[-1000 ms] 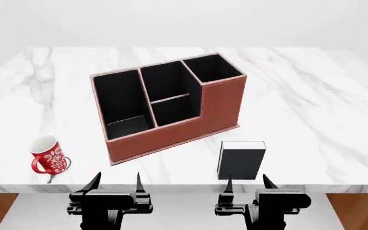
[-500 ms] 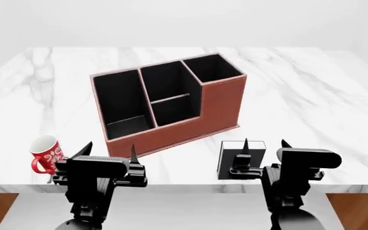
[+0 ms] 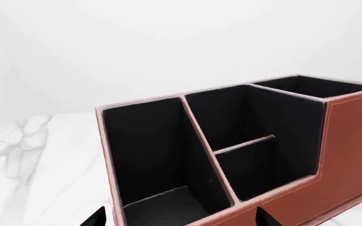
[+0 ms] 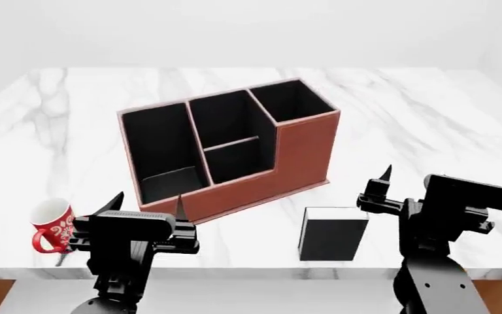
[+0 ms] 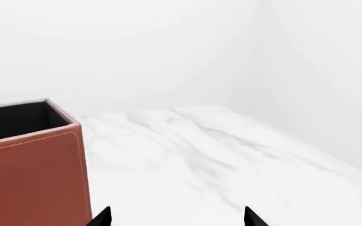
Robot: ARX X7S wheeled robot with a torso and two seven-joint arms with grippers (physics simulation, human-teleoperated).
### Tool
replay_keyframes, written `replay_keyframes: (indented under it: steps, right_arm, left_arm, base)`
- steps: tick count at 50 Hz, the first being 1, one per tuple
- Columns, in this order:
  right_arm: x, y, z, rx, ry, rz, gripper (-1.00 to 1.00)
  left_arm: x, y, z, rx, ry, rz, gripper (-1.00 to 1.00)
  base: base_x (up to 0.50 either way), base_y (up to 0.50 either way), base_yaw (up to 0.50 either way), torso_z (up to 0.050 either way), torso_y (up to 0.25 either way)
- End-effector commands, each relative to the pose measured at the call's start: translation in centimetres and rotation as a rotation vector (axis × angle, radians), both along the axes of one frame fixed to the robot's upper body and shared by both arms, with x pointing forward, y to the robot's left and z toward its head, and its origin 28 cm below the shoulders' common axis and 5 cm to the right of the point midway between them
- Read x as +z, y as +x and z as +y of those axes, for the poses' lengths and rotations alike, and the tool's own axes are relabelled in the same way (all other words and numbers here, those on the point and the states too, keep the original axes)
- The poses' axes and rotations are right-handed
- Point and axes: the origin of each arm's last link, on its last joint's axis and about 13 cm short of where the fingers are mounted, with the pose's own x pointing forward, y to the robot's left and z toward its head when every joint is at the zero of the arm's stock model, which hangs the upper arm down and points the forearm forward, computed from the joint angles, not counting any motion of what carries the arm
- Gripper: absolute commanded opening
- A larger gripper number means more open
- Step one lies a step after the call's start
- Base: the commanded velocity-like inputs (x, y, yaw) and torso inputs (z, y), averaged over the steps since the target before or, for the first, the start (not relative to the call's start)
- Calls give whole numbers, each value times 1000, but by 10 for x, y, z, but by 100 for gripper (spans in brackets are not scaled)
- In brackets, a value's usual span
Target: Pick up the book and place it in the left compartment of the caddy.
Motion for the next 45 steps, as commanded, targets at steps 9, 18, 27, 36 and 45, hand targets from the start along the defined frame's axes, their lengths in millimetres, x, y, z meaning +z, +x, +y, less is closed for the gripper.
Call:
replay_keyframes:
  steps: [9, 18, 27, 36, 45]
  right_arm:
    - [-6, 6, -6, -25, 9, 12, 100]
    - [-4, 7, -7, -33, 8, 7, 100]
    - [-3, 7, -8, -32, 7, 2, 100]
    - [2, 9, -9, -56, 15, 8, 100]
    - [-2, 9, -9, -58, 14, 12, 100]
  left_arm:
    - [-1, 0, 1, 5, 4, 1, 100]
    - [-1, 0, 1, 7, 9, -1, 100]
    - [-1, -1, 2, 10, 11, -1, 100]
    - [0, -1, 2, 11, 13, -3, 100]
    - [0, -2, 2, 10, 13, -2, 100]
  base:
    - [500, 0, 0, 0, 0]
    - [500, 0, 0, 0, 0]
    - [500, 0, 0, 0, 2]
    - [333, 0, 0, 0, 2]
    - [0, 0, 0, 0, 0]
